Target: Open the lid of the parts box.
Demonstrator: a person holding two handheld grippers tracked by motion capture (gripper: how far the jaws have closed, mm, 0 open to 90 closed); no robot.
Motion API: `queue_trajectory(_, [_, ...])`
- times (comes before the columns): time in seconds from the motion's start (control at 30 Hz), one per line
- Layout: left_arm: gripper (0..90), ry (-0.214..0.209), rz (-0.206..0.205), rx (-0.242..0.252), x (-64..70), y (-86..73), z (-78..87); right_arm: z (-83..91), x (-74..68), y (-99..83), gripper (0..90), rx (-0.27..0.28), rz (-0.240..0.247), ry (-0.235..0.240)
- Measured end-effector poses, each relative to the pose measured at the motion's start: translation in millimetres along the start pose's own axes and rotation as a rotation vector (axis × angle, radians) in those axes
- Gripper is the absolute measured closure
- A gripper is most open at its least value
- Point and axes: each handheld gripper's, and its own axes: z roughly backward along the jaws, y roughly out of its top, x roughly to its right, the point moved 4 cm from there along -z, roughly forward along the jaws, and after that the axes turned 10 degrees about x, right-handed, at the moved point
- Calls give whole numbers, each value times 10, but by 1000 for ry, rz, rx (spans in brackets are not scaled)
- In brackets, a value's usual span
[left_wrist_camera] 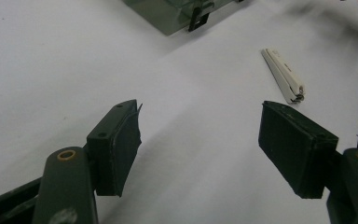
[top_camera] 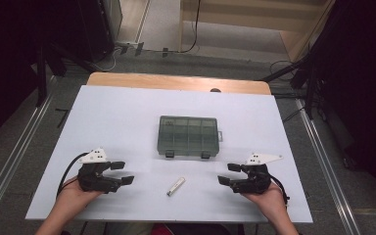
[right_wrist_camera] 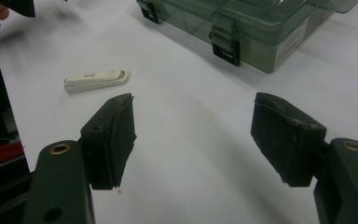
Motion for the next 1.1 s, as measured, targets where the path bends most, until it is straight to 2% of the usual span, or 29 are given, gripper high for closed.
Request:
queue_trajectory(0.67, [291, 6, 2, -5, -12, -5, 5, -3, -9, -7, 325, -14, 33, -3])
queue_trajectory(0.7, [290, 6, 2, -4, -13, -5, 6, -1, -12, -6, 325, -14, 24, -1])
queue_trajectory(1.0, [291, 8, 9, 4, -37, -6, 20, 34, 32, -15, 329, -8, 37, -8])
queue_trajectory(1.1, [291, 13, 10, 4, -50, -8, 25, 62, 65, -17, 329, -1, 27, -16])
